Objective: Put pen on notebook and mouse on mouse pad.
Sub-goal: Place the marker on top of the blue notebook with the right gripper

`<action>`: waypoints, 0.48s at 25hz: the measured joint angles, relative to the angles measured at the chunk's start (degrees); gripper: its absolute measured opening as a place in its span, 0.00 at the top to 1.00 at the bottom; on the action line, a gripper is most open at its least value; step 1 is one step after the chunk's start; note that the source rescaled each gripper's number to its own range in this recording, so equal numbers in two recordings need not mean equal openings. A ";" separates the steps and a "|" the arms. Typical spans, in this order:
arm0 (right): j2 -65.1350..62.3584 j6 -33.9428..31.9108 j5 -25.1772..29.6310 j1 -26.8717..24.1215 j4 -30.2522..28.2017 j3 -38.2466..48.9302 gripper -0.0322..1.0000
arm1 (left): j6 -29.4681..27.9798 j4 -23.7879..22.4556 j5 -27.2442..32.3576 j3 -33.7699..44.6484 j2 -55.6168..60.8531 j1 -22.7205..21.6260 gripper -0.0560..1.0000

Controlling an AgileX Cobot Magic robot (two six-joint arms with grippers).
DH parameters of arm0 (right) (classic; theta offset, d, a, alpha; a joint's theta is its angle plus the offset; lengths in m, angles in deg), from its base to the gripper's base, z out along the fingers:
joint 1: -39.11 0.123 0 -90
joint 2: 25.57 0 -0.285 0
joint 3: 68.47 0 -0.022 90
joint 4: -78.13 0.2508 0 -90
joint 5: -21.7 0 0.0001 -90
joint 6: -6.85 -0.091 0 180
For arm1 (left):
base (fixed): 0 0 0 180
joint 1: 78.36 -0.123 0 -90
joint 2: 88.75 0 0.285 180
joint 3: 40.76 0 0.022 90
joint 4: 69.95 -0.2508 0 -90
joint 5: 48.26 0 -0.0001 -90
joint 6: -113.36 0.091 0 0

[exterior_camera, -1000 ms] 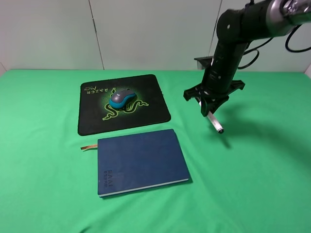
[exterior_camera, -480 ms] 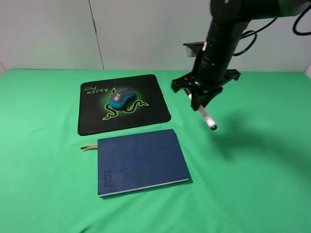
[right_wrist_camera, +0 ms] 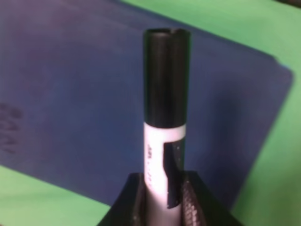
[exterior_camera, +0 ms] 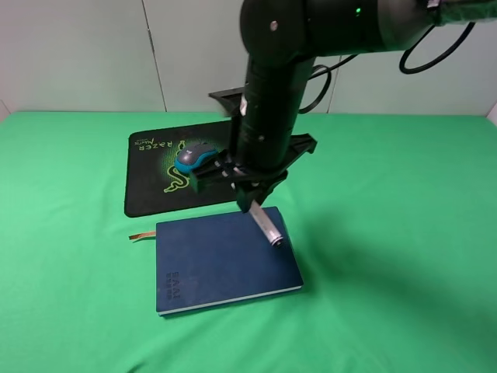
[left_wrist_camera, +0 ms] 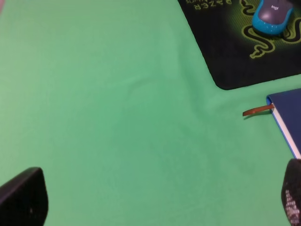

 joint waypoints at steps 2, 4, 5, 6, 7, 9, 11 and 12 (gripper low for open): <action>0.00 -0.81 -0.55 1.83 0.00 0.00 0.97 | 0.00 0.00 0.00 0.00 0.00 0.00 0.00; 0.12 -1.73 -0.74 3.03 0.00 0.00 0.97 | 0.00 0.00 0.00 0.00 0.00 0.00 0.00; 0.33 -2.07 -0.73 3.56 0.00 0.00 0.97 | 0.00 0.00 0.00 0.00 0.00 0.00 0.00; 0.76 -2.44 -1.00 3.98 0.00 0.00 0.97 | 0.06 0.00 0.00 0.00 0.00 0.00 0.00; 1.27 -2.58 -1.20 4.40 0.00 0.00 0.97 | 0.05 0.00 0.00 0.00 0.00 0.00 0.00; 2.96 -2.83 -1.66 5.42 -0.33 0.00 0.97 | 0.05 0.00 0.00 0.00 0.00 0.00 0.00; 4.79 -2.99 -2.34 6.28 -0.44 0.00 0.97 | 0.05 0.00 0.00 0.00 0.00 0.00 0.00; 5.75 -3.06 -2.84 6.73 -0.68 0.00 0.97 | 0.05 0.00 0.00 0.00 0.00 0.00 0.00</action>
